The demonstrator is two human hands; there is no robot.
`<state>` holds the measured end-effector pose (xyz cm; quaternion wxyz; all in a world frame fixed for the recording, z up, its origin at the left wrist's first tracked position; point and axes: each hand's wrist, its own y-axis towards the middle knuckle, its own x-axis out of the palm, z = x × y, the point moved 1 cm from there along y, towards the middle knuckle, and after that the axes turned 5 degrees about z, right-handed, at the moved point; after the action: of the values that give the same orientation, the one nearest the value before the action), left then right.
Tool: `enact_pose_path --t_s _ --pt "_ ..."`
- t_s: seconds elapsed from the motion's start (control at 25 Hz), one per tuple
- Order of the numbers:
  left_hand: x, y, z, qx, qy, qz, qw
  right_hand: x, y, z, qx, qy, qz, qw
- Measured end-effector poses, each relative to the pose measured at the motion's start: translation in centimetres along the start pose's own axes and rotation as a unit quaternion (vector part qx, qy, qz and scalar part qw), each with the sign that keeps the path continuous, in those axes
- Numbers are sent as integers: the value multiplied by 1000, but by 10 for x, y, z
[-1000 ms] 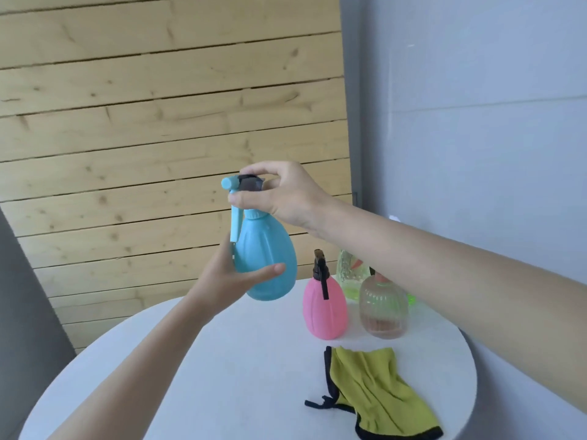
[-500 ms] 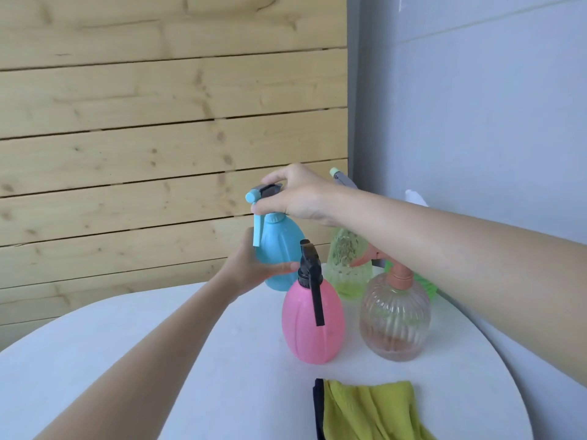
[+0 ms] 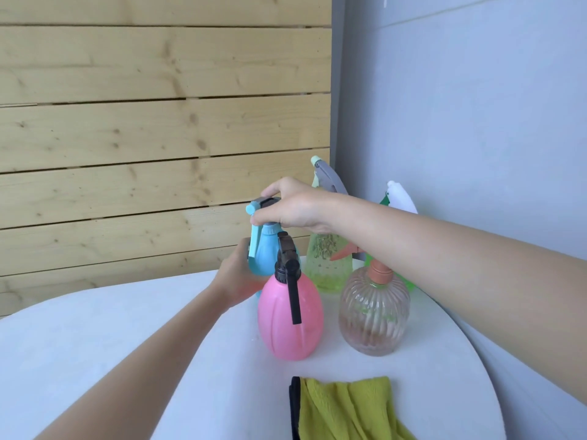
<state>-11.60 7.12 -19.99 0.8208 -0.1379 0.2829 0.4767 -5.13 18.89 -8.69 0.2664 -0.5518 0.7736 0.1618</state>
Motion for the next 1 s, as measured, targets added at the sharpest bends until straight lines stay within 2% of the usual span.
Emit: enact_pose_path --t_s 0.16,0.32,0.48,0.68,0.76,0.88,0.92,1.0 --pt "0 -7 -1 -15 8 -10 1000 -2 -11 -2 0 -14 -11 1000" --pt "-16 -16 2 -12 49 -25 998 -23 -37 -14 -25 -4 50 998" --pt "-47 -45 8 -13 106 34 994 -33 -78 -24 -85 61 77 992" --pt "-71 -111 28 39 163 115 979 -28 -138 -9 -102 100 67 987" --pt "-66 -144 31 72 210 133 966 -15 -162 9 -124 73 80 986" --pt "-40 -185 27 118 260 125 950 8 -190 48 -188 -30 176 966" --pt "-29 -194 25 131 271 109 947 15 -194 63 -206 -50 184 960" --pt "-2 -209 17 170 297 46 939 29 -199 92 -200 -103 126 966"
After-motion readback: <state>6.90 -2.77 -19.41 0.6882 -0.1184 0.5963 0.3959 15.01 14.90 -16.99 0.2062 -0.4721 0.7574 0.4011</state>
